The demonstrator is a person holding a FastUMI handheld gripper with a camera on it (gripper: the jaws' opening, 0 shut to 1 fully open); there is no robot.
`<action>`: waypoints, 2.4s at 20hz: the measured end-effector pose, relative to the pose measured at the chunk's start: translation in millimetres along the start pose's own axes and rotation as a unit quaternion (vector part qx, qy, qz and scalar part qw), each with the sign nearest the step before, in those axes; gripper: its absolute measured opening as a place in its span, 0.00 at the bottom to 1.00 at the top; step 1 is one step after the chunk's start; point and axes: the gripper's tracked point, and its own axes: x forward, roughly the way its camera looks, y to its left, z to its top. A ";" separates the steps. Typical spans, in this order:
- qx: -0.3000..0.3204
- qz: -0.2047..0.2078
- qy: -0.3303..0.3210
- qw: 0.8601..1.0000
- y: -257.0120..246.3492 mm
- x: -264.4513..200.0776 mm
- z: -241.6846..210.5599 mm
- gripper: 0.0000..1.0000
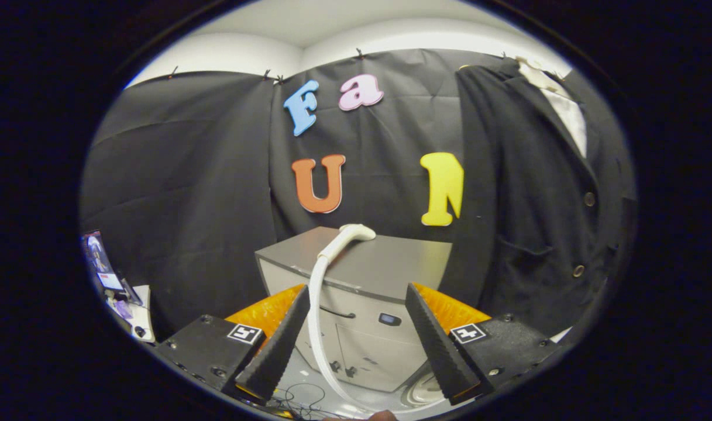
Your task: Iron the clothes twice with a garment steamer, once on the left side and once on the right side.
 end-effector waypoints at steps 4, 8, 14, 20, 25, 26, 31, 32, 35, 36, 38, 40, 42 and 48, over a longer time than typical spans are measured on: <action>0.008 0.020 0.026 0.999 20.5 63.0 18.9 1.00; 0.030 0.011 0.052 0.998 33.5 130.8 35.4 1.00; 0.060 -0.032 0.106 0.992 39.5 221.6 44.0 1.00; 0.089 -0.092 0.153 0.980 30.3 291.5 35.7 1.00; 0.064 -0.120 0.187 0.973 27.3 320.2 17.2 0.95; 0.062 -0.122 0.193 0.972 27.8 321.8 12.3 0.94; 0.071 -0.139 0.218 0.963 29.3 326.4 1.2 0.83; 0.079 -0.145 0.216 0.962 28.8 324.5 0.6 0.80; 0.076 -0.155 0.219 0.960 28.1 325.3 2.3 0.67; 0.080 -0.155 0.217 0.960 28.6 325.1 1.1 0.63; 0.079 -0.155 0.213 0.961 28.8 324.0 3.7 0.43; 0.091 -0.148 0.203 0.964 30.6 321.9 6.2 0.40; 0.102 -0.143 0.190 0.966 30.6 314.5 11.7 0.38; 0.123 -0.111 0.142 0.976 31.1 278.4 26.4 0.36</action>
